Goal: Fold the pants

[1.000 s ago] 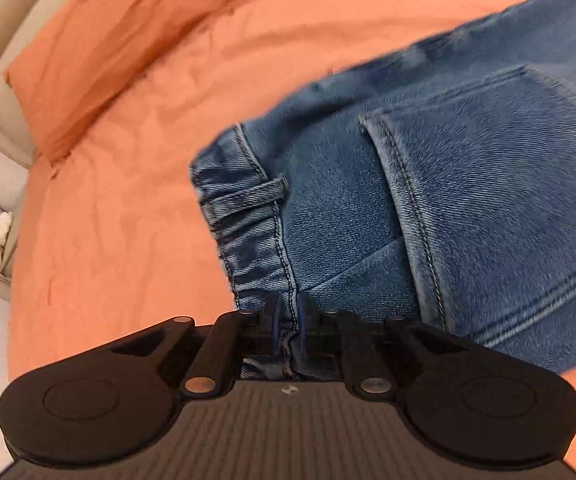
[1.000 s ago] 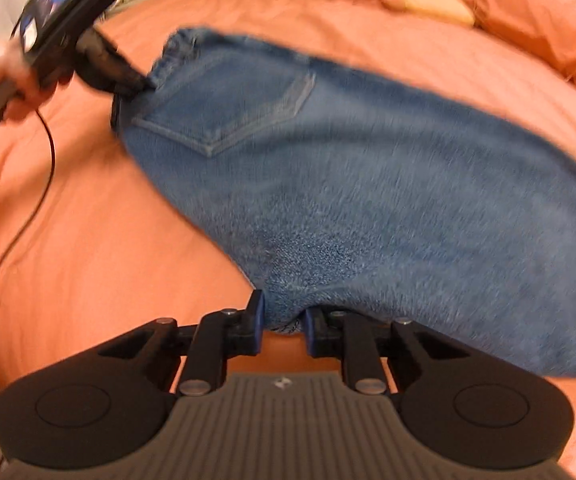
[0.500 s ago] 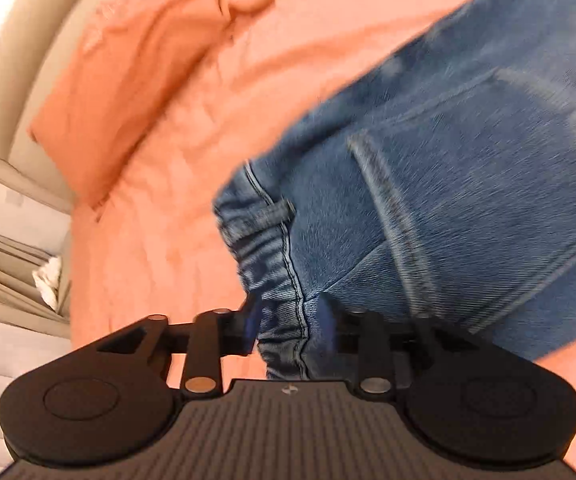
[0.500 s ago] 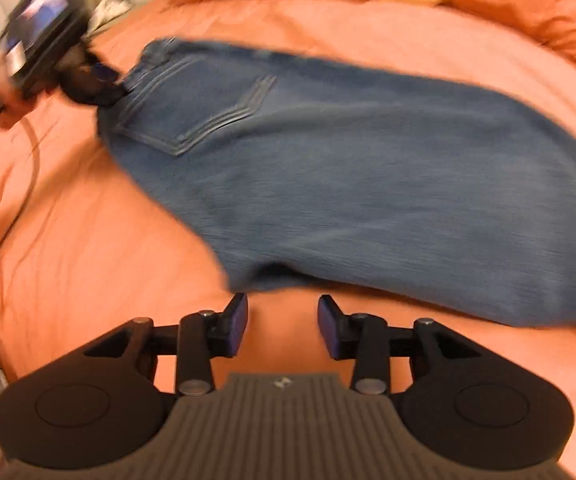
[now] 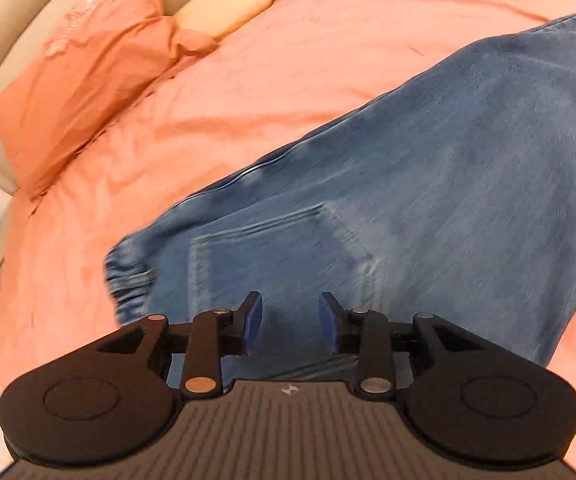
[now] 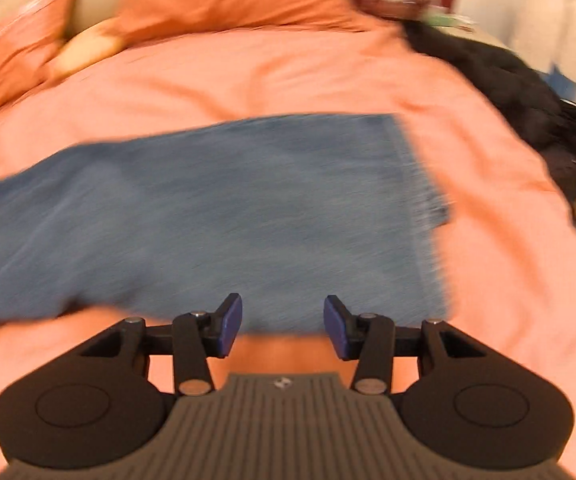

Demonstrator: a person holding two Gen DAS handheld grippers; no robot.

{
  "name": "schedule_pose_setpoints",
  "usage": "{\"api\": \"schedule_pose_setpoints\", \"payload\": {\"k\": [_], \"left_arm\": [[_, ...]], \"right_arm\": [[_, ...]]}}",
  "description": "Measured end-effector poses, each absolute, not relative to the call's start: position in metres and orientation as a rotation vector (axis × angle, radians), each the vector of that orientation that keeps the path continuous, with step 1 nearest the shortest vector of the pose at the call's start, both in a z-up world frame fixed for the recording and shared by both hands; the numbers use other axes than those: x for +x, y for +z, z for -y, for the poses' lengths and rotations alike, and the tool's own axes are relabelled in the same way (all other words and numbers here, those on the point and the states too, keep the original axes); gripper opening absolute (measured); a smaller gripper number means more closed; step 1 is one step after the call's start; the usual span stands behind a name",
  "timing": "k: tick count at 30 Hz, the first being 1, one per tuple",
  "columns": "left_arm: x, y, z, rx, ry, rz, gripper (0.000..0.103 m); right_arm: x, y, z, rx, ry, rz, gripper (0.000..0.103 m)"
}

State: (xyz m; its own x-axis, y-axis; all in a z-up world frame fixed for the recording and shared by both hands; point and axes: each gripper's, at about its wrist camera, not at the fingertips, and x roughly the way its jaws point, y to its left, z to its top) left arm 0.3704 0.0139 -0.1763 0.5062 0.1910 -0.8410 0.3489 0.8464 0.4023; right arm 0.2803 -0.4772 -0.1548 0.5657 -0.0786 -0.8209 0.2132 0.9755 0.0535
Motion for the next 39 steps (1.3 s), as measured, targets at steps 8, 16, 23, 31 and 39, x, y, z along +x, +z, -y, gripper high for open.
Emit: {"api": "schedule_pose_setpoints", "payload": {"k": [8, 16, 23, 31, 39], "left_arm": [[0.407, -0.201, 0.027, 0.650, -0.055, -1.079, 0.040], [0.437, -0.217, 0.028, 0.617, -0.018, -1.097, 0.040], [0.445, -0.227, 0.027, 0.610, -0.019, -1.099, 0.040], [0.443, -0.230, 0.024, 0.585, -0.011, -1.076, 0.040], [0.443, -0.227, 0.018, 0.561, 0.012, -1.037, 0.039]], "right_arm": [[0.350, -0.183, 0.574, 0.224, -0.227, -0.927, 0.041], [0.397, -0.227, 0.602, 0.376, -0.195, -0.965, 0.039], [0.405, -0.217, 0.569, 0.117, -0.214, -0.983, 0.007], [0.395, -0.145, 0.538, -0.152, -0.229, -0.834, 0.000], [0.454, -0.138, 0.525, -0.250, -0.317, -0.802, 0.000]]}}
